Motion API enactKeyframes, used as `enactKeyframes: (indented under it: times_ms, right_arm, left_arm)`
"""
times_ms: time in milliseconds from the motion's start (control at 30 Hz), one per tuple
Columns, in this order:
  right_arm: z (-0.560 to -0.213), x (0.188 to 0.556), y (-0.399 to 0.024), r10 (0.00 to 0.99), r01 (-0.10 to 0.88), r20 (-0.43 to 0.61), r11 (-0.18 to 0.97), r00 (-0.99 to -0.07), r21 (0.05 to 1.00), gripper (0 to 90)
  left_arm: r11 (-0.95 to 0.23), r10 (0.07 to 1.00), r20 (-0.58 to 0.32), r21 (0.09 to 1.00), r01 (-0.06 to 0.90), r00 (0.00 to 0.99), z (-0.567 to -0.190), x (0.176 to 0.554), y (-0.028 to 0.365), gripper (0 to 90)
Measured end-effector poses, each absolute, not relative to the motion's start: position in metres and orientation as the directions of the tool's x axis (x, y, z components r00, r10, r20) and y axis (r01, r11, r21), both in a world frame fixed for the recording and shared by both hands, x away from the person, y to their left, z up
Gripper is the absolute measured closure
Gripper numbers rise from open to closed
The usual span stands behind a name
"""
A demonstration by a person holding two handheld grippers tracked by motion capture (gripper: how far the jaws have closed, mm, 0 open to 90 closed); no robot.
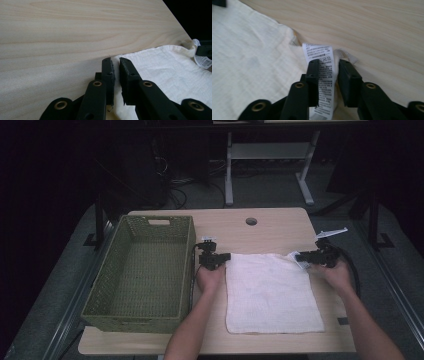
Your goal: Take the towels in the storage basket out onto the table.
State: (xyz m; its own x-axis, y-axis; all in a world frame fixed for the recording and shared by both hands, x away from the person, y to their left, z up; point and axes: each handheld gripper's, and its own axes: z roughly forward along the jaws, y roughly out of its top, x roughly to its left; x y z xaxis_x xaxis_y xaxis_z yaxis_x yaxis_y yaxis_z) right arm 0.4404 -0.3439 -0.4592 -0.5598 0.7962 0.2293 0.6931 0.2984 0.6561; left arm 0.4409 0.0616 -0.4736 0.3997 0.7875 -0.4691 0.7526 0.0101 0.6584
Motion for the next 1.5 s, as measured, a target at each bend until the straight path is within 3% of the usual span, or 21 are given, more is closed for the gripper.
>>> enactKeyframes:
  times_ms: [67,233,267,367,433,1000,1500]
  right_arm:
    - [-0.465,0.446,-0.344,0.816,0.712,0.224,0.290,-0.533,0.640,63.9]
    - [-0.470,0.452,-0.345,0.820,0.720,0.250,0.255,-0.515,0.645,61.9]
    - [-0.471,0.452,-0.344,0.822,0.720,0.249,0.253,-0.512,0.646,64.5]
    - [-0.472,0.453,-0.340,0.815,0.712,0.246,0.262,-0.525,0.651,85.0]
    - [-0.473,0.453,-0.339,0.807,0.710,0.256,0.262,-0.533,0.653,87.2]
    - [-0.437,0.424,-0.368,0.772,0.622,0.270,0.198,-0.575,0.758,87.8]
    - [-0.417,0.383,-0.369,0.724,0.541,0.239,0.215,-0.647,0.813,87.8]
  left_arm:
    - [0.012,0.787,-0.470,0.659,0.752,0.400,-0.473,0.441,0.061,81.9]
    - [0.011,0.785,-0.475,0.653,0.758,0.398,-0.475,0.442,0.060,82.0]
    - [0.007,0.782,-0.477,0.651,0.759,0.401,-0.476,0.443,0.060,82.1]
    - [-0.001,0.781,-0.474,0.650,0.760,0.406,-0.476,0.443,0.059,82.0]
    - [0.006,0.778,-0.479,0.651,0.759,0.405,-0.476,0.442,0.059,82.0]
    - [0.015,0.744,-0.488,0.695,0.719,0.457,-0.454,0.431,0.063,84.1]
    - [0.012,0.708,-0.482,0.739,0.674,0.516,-0.432,0.391,0.062,84.2]
